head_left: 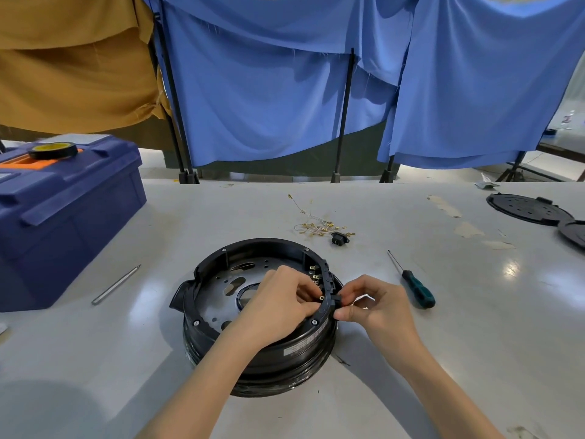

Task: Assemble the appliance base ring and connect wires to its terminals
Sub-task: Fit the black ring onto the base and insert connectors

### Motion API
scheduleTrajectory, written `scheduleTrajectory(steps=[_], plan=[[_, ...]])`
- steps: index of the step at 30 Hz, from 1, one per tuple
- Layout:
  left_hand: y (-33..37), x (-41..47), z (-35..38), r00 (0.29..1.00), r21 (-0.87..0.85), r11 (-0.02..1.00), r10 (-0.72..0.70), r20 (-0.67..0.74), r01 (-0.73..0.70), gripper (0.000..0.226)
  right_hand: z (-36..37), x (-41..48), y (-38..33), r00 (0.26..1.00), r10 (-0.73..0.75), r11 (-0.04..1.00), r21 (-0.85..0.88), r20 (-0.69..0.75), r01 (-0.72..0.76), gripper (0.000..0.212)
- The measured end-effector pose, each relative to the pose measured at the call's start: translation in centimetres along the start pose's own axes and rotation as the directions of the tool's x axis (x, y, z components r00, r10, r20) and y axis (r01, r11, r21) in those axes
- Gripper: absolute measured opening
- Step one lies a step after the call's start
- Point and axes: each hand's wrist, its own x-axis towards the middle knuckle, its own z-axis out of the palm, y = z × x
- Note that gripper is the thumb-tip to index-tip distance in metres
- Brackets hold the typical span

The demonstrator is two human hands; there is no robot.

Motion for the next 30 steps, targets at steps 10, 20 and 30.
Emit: scheduleTrajectory(steps=[10, 20, 30], plan=[[0.7, -0.6, 0.2, 0.998, 0.178, 0.984, 0.011, -0.055, -0.001, 0.004, -0.1, 0.0, 0.1, 0.995, -0.034, 0.998, -0.052, -0.097, 0.029, 0.029], [1.8, -0.8, 0.6, 0.990, 0.506, 0.853, 0.138, 0.022, -0.129, 0.006, 1.7, -0.5, 0.6, 0.882, -0.442, 0.816, -0.484, -0.166, 0.318, 0.029], [2.3, -0.9, 0.7, 0.990, 0.528, 0.841, 0.138, 0.004, -0.119, 0.012, 2.8, -0.6, 0.7, 0.940, -0.247, 0.932, -0.324, -0.236, 0.164, 0.050]])
